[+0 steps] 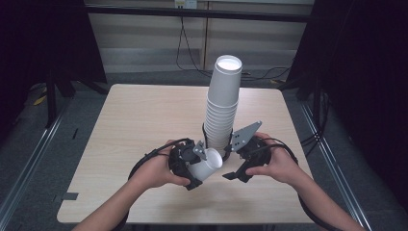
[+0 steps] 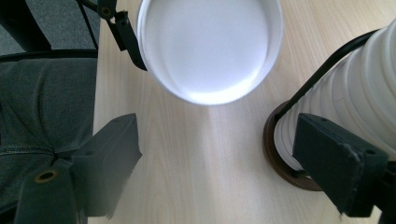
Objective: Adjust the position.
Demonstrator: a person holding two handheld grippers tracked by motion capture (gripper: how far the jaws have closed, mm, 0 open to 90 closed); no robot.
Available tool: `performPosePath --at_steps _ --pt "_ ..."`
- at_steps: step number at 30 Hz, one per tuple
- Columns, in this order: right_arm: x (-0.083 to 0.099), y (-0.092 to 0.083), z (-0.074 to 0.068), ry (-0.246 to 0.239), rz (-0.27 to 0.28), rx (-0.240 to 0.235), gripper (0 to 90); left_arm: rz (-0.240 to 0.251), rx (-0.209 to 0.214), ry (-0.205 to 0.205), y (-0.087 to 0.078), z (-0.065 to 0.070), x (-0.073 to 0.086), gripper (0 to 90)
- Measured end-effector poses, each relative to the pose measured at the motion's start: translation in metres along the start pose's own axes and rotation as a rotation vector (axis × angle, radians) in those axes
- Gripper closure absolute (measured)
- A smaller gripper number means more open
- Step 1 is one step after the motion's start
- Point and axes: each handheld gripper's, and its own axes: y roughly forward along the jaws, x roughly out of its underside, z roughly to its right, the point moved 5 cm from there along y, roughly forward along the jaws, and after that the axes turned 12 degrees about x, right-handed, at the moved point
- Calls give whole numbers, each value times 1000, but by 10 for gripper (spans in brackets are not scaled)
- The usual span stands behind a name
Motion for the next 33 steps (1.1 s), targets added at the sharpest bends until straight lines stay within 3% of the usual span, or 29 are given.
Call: performPosePath --at_steps 19,26,33 --pt "-9 4 -4 -33 -5 -15 146 -15 22 17 10 6 -8 154" --pt "-15 7 -7 -51 -21 -23 147 -23 14 47 12 6 -12 154" --pt "-18 12 -12 -55 -39 -56 156 -19 16 52 15 11 -14 154"
